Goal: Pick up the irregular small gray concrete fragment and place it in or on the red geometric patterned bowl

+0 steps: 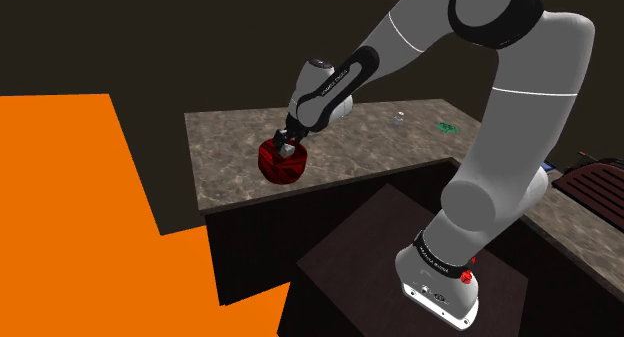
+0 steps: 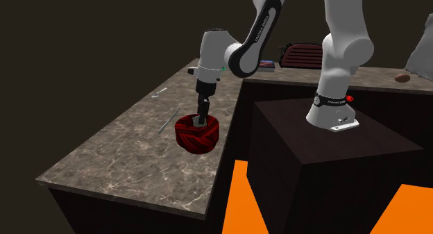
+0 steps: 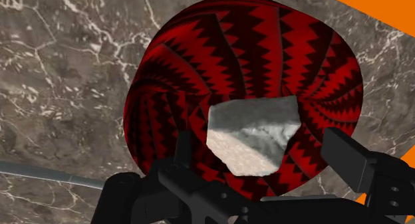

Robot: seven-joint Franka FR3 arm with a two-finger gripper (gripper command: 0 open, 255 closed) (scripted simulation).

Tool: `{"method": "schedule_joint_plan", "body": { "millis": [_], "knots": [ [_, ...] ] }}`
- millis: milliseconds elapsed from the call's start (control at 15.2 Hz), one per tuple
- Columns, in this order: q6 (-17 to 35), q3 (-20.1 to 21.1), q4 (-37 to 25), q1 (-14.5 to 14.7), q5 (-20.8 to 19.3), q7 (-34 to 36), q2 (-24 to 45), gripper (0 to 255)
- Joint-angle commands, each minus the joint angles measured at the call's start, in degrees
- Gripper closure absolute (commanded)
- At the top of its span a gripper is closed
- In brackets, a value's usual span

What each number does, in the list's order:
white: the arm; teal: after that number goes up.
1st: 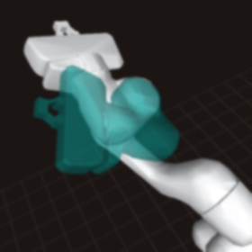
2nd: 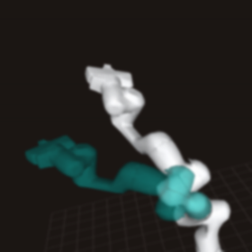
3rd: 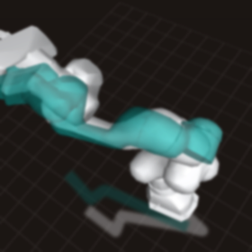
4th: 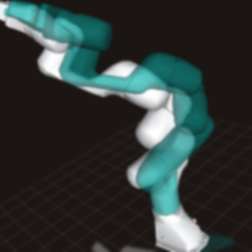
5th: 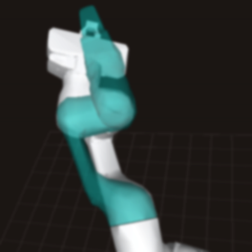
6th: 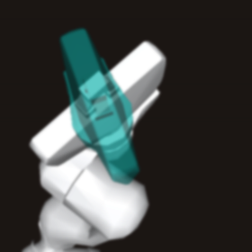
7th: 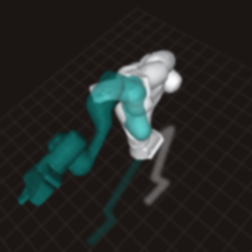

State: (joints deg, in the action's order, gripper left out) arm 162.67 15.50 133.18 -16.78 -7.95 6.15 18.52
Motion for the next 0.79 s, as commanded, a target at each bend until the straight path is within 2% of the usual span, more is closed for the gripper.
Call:
{"method": "schedule_joint_plan", "body": {
  "millis": [0,198,726],
  "knots": [
    [-1.42,1.02,0.66,-0.88,1.22,-0.91,-2.11,0],
    [-5.66,3.50,2.05,-3.02,5.02,-3.68,-7.94,0],
    [-5.65,3.42,2.05,-2.94,5.05,-3.70,-7.94,0]
  ]
}}
